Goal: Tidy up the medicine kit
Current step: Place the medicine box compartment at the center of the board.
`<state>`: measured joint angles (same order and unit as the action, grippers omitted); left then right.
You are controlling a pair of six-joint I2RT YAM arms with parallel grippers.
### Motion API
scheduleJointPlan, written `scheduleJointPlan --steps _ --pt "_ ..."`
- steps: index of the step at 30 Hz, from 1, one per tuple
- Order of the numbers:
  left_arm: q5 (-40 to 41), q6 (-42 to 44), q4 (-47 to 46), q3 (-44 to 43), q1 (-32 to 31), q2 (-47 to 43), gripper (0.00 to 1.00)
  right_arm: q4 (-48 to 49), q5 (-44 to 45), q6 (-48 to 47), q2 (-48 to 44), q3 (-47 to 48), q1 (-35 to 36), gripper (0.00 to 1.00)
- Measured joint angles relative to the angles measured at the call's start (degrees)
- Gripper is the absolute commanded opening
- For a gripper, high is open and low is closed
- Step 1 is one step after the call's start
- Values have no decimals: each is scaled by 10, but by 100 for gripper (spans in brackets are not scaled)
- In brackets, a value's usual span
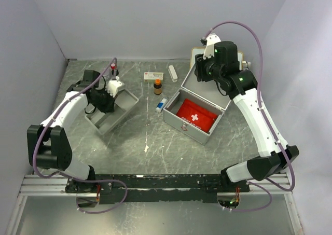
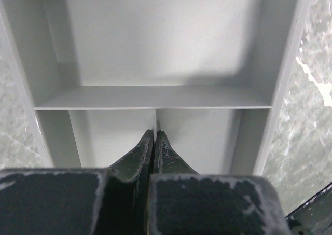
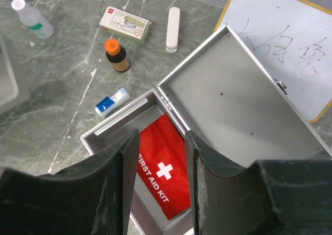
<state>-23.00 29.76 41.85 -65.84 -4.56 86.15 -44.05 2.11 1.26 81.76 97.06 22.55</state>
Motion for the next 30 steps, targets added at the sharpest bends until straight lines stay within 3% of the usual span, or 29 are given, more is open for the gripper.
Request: scheduleJointPlan --steps 15,30 --pt "14 155 50 19 -153 0 7 -7 7 26 -44 0 0 40" --pt "31 177 1 180 -238 -42 7 -28 28 49 -81 -2 0 40"
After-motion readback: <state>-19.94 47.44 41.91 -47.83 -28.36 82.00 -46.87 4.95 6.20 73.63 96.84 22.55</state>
